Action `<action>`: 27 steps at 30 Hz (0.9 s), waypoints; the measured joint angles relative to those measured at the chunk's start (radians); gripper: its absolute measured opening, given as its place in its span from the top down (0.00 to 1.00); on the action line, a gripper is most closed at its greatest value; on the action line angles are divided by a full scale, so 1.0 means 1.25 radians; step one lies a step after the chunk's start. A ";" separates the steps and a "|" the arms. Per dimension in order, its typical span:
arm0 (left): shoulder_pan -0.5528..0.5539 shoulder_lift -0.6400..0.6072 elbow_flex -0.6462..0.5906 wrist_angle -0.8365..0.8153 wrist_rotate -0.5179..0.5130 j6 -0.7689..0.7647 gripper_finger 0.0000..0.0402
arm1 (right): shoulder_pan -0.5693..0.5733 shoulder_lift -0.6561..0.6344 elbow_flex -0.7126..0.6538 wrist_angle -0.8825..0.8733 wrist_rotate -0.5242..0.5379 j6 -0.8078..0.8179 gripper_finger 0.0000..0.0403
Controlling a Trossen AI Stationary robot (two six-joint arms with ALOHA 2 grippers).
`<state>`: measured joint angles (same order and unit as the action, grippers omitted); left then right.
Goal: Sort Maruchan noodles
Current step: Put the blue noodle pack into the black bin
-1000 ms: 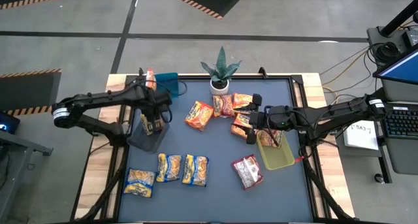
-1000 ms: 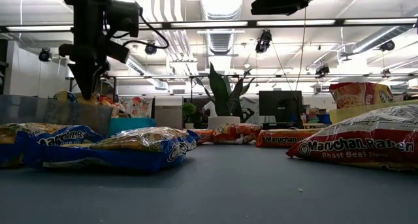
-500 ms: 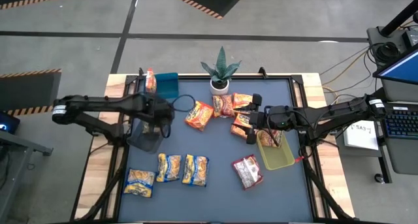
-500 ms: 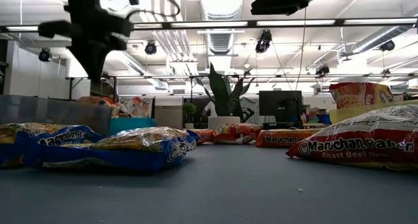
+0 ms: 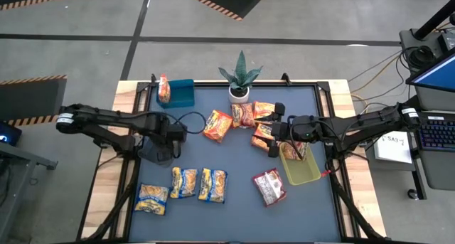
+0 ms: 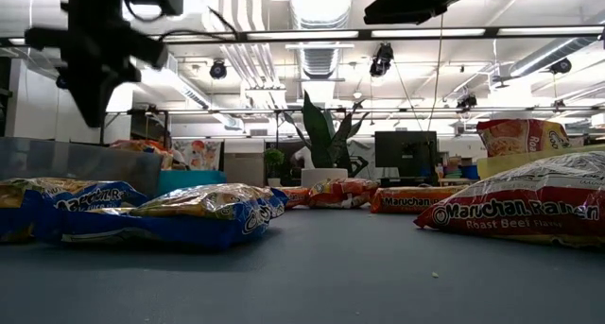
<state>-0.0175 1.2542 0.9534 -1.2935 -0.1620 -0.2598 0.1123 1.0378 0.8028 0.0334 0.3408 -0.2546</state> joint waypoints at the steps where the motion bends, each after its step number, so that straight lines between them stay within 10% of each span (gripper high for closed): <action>1: 0.000 0.003 -0.019 0.018 -0.005 0.008 1.00 | 0.000 0.000 0.000 0.000 0.000 0.000 0.35; 10: 0.001 0.008 -0.180 0.146 -0.059 0.009 1.00 | 0.000 0.000 -0.001 0.000 0.000 -0.003 0.35; 27: 0.061 0.032 -0.181 0.163 -0.173 -0.117 1.00 | 0.000 0.000 -0.001 0.004 0.000 -0.016 0.35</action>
<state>0.0585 1.2942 0.7276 -1.0903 -0.3777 -0.4061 0.1123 1.0378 0.8017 0.0384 0.3408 -0.2746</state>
